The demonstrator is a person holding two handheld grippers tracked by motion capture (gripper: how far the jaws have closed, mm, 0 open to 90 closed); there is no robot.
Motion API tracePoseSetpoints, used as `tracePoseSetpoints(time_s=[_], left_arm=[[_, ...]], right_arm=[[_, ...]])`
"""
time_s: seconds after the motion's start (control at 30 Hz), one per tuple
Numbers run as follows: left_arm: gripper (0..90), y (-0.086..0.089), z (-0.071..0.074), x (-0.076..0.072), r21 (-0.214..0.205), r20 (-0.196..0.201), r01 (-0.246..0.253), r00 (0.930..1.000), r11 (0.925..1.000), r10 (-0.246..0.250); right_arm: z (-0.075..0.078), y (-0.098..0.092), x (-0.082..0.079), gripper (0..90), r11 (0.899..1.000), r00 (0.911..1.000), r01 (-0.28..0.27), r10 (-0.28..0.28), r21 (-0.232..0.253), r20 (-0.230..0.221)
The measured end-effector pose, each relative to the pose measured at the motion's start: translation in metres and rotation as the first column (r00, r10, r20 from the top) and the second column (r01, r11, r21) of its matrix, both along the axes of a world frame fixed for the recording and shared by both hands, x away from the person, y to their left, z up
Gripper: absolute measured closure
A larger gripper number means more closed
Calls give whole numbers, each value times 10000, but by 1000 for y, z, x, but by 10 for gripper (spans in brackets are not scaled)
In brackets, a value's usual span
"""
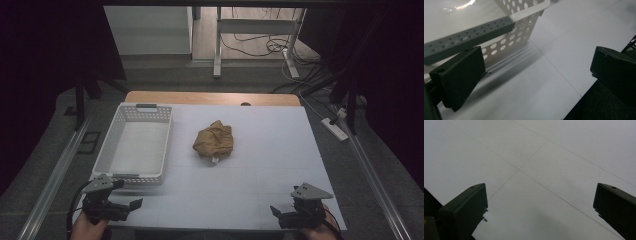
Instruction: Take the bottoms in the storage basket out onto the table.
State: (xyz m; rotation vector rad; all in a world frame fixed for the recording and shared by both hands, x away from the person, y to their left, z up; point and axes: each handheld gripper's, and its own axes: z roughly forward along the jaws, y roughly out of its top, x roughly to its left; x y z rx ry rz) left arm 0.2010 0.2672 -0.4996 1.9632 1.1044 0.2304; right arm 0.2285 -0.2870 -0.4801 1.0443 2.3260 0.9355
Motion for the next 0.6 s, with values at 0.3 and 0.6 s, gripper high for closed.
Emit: tracePoseSetpoints(time_s=[0.3,0.6], left_arm=[[0,7,-6,-2,-169,-203,-52,9998,9998,49],[0,8,-5,-6,-27,-170,-23,9999,10000,22]], right_arm=[[0,0,0,0,10000,10000,56,-56,28,4],[0,0,0,0,10000,10000,82,-82,35,36]])
